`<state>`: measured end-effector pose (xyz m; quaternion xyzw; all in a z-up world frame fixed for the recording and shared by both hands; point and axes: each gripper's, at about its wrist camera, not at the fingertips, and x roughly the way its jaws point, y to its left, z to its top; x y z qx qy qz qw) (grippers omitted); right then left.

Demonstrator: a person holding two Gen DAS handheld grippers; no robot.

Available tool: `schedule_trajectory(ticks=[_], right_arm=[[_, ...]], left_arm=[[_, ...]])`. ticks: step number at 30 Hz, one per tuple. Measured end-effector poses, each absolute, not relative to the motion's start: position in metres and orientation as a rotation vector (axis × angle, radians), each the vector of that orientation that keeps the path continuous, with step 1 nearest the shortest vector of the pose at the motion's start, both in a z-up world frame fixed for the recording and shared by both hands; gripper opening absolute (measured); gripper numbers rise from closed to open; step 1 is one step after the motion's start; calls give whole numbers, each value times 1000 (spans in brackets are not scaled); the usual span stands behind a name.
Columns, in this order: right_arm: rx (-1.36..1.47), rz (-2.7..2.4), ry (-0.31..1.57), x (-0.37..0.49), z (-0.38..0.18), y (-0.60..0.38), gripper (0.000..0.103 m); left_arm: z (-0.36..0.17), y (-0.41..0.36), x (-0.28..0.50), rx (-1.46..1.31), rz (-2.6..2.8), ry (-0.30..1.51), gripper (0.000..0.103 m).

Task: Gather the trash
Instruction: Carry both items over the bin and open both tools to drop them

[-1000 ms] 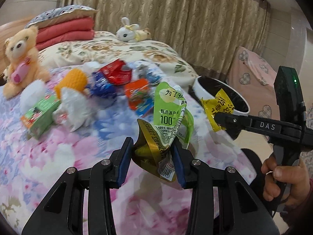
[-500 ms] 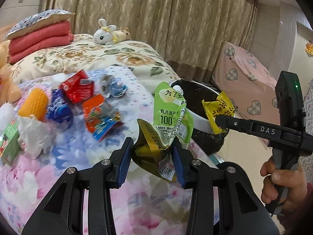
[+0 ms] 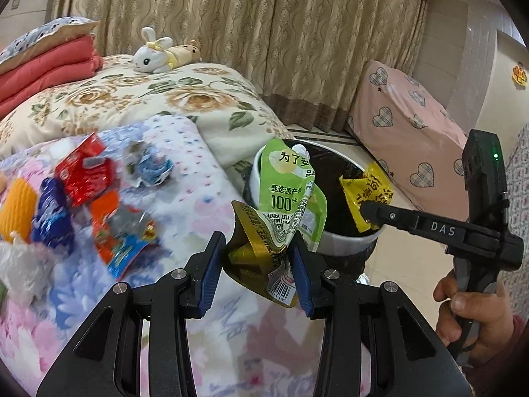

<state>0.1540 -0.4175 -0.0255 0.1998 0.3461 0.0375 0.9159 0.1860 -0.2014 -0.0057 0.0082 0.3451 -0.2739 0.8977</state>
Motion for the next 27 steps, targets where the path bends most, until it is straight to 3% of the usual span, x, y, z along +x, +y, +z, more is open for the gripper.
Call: schedule_trajectory(ticks=[27], right_arm=[[427, 34, 776, 181, -38, -451, 23]], left_arm=[[-18, -256, 234, 46, -607, 820, 39]])
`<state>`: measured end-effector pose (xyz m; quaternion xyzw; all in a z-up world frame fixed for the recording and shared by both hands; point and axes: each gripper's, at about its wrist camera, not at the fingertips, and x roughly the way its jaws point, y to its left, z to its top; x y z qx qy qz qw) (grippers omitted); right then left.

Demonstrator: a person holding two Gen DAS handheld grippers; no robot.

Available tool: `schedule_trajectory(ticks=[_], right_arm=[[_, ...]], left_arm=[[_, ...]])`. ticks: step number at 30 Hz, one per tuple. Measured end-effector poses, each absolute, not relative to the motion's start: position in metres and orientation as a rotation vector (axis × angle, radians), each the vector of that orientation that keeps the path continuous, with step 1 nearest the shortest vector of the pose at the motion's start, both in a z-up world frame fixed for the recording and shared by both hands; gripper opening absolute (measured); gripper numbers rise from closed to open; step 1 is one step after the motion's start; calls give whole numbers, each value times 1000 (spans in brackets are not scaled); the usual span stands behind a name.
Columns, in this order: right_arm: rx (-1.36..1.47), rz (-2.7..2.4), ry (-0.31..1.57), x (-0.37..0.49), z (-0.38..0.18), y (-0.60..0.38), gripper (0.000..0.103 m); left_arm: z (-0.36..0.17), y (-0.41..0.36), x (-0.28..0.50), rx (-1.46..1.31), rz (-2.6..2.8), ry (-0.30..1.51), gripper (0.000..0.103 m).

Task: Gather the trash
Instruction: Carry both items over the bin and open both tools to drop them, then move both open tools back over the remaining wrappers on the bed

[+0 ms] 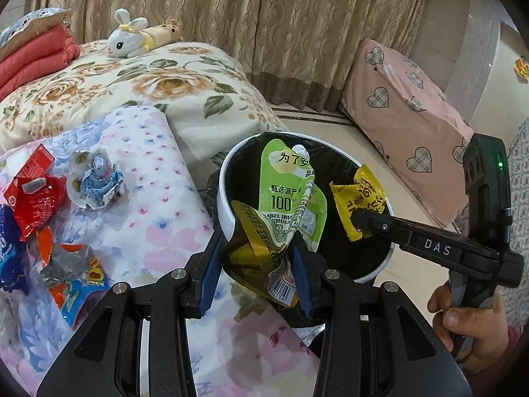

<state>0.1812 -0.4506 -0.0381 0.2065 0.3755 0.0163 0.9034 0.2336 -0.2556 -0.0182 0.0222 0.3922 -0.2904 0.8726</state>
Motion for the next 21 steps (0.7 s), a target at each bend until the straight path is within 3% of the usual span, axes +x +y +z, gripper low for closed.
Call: schedule_trajectory(ticks=[4, 6, 8, 12, 21], right_arm=[[421, 18, 782, 184, -38, -452, 25], [425, 10, 785, 184, -37, -453, 31], [433, 20, 773, 183, -35, -453, 47], [421, 18, 755, 180, -29, -448, 61], [421, 44, 725, 172, -24, -426, 70]], left_arm=[[-19, -258, 236, 32, -609, 835, 40], [-17, -258, 235, 33, -605, 833, 50], [-15, -255, 232, 26, -594, 821, 66], [-14, -245, 224, 16, -577, 810, 67], [-24, -189, 205, -58, -498, 828, 68]])
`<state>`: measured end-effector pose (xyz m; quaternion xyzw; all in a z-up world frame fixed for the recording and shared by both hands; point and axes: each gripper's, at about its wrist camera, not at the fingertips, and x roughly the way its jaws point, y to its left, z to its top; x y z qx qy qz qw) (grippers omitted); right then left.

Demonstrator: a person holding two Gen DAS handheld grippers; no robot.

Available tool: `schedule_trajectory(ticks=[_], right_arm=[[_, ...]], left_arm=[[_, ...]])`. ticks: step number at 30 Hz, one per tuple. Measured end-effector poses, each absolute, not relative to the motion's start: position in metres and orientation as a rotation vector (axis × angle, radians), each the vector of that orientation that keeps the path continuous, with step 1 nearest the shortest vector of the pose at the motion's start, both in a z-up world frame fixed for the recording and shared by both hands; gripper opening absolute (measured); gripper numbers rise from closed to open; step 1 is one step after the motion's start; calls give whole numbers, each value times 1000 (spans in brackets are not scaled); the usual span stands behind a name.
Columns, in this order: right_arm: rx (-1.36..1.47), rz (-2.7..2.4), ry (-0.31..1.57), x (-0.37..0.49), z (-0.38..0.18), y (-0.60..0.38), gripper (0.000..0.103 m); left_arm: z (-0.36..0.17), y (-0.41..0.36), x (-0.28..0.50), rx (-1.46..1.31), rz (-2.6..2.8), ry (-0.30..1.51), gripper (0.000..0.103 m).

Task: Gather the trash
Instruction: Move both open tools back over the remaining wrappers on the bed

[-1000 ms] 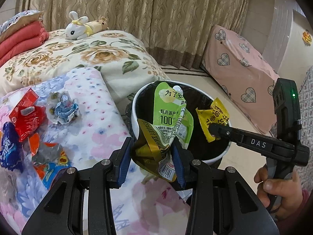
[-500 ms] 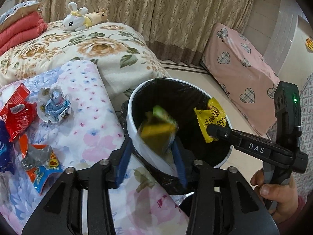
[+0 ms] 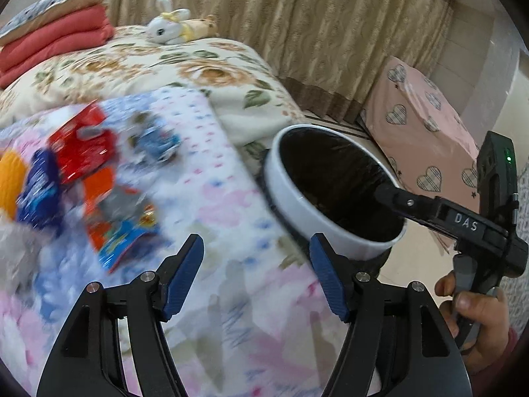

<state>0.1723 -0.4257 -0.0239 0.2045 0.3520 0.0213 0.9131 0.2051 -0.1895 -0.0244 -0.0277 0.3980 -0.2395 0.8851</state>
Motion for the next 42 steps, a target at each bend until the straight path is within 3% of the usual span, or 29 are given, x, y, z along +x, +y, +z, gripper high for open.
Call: schedule_trajectory(ticks=[16, 42], right_arm=[[328, 179, 698, 167, -19, -332, 87], [229, 347, 776, 197, -54, -228, 89]], left_arm=[[-38, -91, 172, -157, -318, 816, 69], [-58, 15, 164, -279, -103, 828, 72]])
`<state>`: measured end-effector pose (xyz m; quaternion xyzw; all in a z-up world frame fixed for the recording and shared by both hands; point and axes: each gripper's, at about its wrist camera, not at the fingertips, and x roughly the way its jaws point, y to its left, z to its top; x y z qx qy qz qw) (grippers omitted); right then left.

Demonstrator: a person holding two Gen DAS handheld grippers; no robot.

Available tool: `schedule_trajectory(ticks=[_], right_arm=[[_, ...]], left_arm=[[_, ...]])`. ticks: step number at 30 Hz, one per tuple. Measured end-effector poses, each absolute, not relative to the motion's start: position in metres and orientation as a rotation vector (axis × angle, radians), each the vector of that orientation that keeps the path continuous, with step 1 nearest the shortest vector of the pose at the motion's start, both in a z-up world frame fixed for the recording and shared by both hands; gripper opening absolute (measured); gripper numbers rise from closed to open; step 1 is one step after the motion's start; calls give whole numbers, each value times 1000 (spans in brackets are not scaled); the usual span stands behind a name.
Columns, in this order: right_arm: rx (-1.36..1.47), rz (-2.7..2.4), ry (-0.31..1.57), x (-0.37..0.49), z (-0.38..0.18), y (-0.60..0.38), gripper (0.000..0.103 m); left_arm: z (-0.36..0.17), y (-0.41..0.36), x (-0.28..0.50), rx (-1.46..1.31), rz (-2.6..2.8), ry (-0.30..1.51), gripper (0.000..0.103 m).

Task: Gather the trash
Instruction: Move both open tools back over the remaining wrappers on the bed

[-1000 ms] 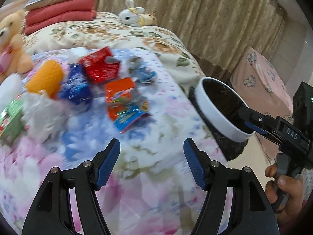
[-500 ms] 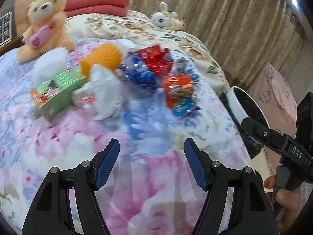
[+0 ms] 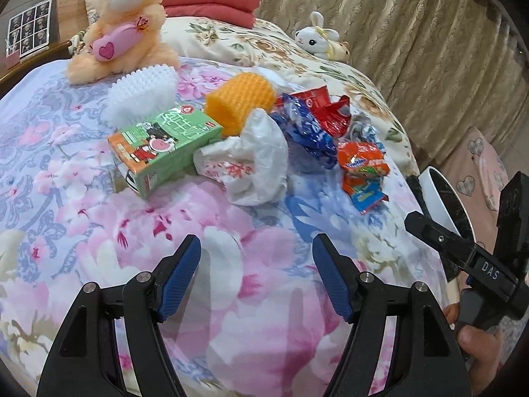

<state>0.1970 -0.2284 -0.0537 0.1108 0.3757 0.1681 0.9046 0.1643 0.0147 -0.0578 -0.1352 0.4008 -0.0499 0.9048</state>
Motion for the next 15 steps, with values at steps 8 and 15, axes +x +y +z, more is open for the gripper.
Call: schedule_trajectory(ticks=[8, 15], right_arm=[[216, 347, 791, 219, -54, -223, 89], [180, 349, 816, 248, -59, -211, 89]], left_arm=[[-57, 17, 184, -275, -94, 828, 74], [-53, 22, 206, -281, -74, 819, 74]])
